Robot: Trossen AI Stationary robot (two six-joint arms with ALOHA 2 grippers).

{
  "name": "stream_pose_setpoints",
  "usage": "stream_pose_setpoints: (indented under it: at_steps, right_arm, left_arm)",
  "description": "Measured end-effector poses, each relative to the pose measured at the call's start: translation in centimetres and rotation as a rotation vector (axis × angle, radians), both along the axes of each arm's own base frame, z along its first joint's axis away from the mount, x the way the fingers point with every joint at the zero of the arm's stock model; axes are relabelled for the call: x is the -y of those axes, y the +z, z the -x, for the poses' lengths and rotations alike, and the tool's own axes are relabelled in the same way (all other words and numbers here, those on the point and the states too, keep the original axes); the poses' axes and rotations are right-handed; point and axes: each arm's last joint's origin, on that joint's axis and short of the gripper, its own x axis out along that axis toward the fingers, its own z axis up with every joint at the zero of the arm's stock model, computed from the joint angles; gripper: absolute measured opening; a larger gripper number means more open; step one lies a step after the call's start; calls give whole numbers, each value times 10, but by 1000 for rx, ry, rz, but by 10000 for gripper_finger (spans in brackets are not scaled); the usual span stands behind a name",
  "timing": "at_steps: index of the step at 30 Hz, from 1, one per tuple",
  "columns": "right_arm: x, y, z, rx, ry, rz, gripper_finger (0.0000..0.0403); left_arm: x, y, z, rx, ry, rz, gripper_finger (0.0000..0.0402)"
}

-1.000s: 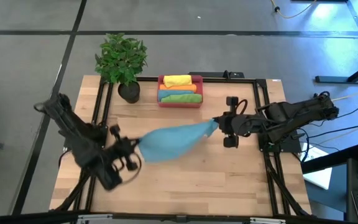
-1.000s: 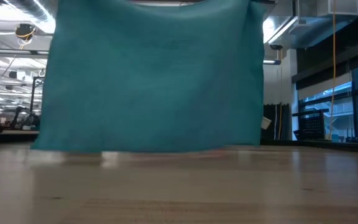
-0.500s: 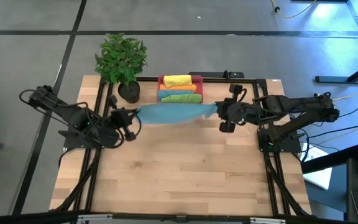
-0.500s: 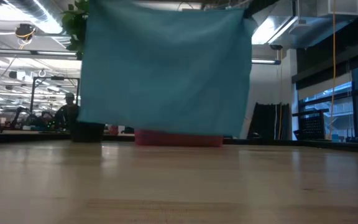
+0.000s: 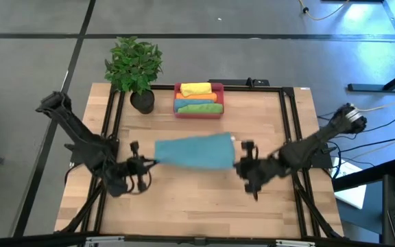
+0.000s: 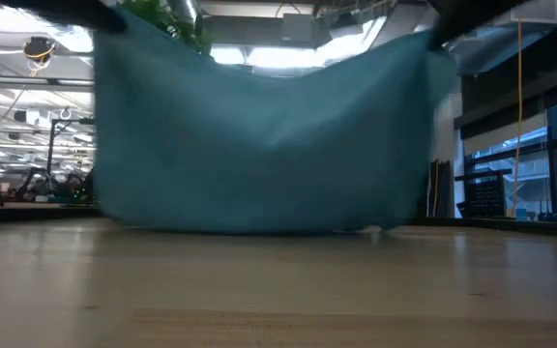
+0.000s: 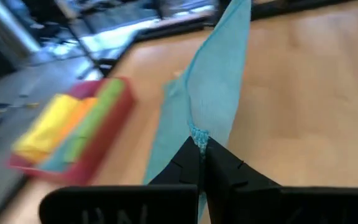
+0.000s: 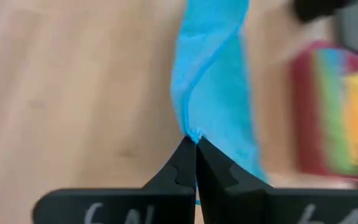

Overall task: Roll microfiber towels into tight, uniform cylinder then place into a basket
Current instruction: Fold the blue towel

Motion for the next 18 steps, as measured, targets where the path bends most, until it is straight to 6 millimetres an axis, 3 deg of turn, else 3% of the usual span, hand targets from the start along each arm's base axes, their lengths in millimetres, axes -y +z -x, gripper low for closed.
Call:
stream_pose_setpoints:
  at_steps: [6, 11, 14, 18]
  right_arm:
    - [-52, -53, 3, 1, 89, -165, 1]
    - [-89, -86, 3, -25, 154, -294, 3]
    - [-104, -99, 3, -59, 201, -325, 4]
    - [-109, -102, -1, -82, 176, -326, 5]
  left_arm:
    - [43, -23, 0, -17, -143, 164, 0]
    - [79, -50, 3, -31, -213, 299, 0]
    - [95, -66, 5, -28, -227, 332, 0]
    - [98, -76, 9, -5, -176, 313, 0]
